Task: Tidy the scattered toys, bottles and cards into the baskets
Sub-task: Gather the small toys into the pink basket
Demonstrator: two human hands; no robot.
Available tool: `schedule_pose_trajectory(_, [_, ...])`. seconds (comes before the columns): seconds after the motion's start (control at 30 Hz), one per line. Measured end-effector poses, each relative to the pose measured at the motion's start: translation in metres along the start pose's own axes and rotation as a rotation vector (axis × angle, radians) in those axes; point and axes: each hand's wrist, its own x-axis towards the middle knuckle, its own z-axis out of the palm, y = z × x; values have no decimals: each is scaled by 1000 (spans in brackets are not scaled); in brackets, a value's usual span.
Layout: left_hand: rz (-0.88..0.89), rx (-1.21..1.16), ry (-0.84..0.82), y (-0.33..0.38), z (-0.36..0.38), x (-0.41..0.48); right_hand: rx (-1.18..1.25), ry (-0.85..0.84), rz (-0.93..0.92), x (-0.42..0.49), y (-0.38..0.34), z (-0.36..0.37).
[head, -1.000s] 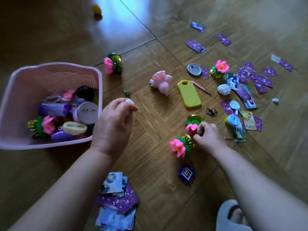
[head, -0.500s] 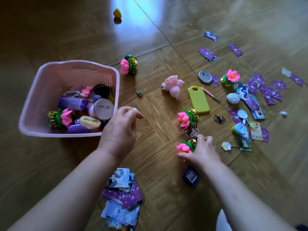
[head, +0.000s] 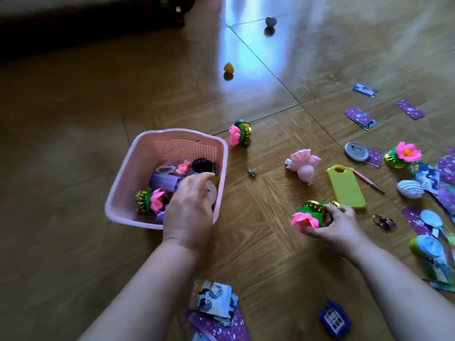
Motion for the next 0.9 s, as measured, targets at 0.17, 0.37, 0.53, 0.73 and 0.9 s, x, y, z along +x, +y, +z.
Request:
schedule_pose_trajectory(0.17, [-245, 80, -40, -25, -11, 6, 48, -59, -145, -21, -37, 7])
schedule_pose_trajectory(0.37, [-305, 63, 71, -50, -8, 1, 359, -140, -525, -69, -131, 19])
schedule_pose_trajectory(0.53, [-353, -87, 328, -41, -18, 10, 355, -249, -590, -67, -202, 45])
schedule_pose_trajectory(0.73, [-258, -122, 427, -38, -13, 13, 438, -279, -516, -54, -203, 55])
schedule_pose_trajectory(0.9, [-239, -138, 437, -37, -8, 11, 736, -328, -399, -47, -210, 70])
